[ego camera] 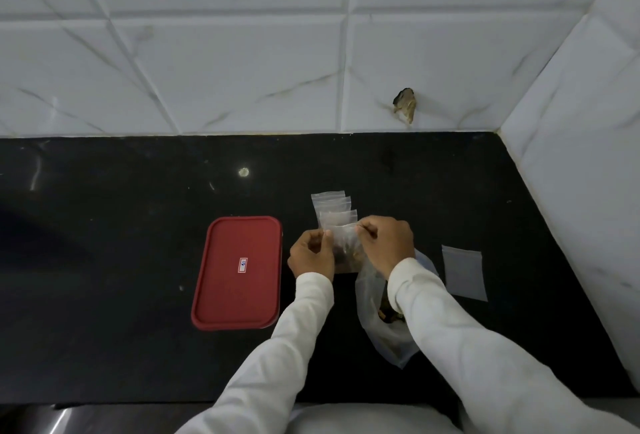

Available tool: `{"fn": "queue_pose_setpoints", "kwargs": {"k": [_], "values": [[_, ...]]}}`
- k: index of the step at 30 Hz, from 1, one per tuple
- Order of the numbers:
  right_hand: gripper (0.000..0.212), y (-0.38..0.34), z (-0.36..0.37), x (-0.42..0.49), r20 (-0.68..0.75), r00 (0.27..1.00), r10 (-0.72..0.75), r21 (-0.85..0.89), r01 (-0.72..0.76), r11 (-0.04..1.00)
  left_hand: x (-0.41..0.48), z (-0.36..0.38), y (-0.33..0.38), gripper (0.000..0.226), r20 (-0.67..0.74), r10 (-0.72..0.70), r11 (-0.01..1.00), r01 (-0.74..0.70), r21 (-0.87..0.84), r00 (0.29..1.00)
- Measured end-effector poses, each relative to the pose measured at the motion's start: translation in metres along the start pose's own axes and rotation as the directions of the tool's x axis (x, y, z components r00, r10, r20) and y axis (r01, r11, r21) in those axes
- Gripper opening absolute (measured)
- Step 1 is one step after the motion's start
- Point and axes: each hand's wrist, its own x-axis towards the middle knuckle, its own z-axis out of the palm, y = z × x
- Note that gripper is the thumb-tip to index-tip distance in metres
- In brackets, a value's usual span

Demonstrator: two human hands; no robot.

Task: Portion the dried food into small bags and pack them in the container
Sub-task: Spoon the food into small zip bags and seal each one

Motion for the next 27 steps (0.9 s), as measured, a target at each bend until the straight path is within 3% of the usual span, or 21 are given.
{"fn": "queue_pose_setpoints", "kwargs": {"k": [10,14,19,21,23,27], "values": [[0.008,-0.01,0.007,0.013,0.047,0.999,-0.027,-0.151,0.034,0.988,0.016,-0.001,0.0,0.006,-0.038,0.021,0.998,-0.018,0.062,0.999],[0.01,-0.011,0.008,0.013,0.116,0.993,-0.004,-0.241,0.033,0.97,0.015,0.0,-0.003,0.01,-0.026,-0.025,0.998,0.027,0.065,0.999],[0.01,-0.011,0.01,0.015,0.102,0.995,0.004,-0.272,0.024,0.962,0.014,0.001,-0.004,0.01,-0.003,-0.066,0.996,0.066,0.058,0.998],[0.007,-0.009,0.008,0.015,0.069,0.998,-0.006,-0.24,0.023,0.97,0.012,0.0,-0.002,0.011,0.016,-0.065,0.997,0.064,0.052,0.998],[0.011,-0.007,0.002,0.013,0.032,0.999,-0.012,-0.163,0.017,0.986,0.006,-0.003,0.001,0.028,0.032,-0.036,0.997,0.034,0.065,0.999],[0.017,0.004,-0.024,-0.002,-0.085,0.996,0.021,0.085,-0.014,0.996,-0.018,-0.004,0.015,0.04,0.022,0.093,0.988,-0.095,0.126,0.995]]}}
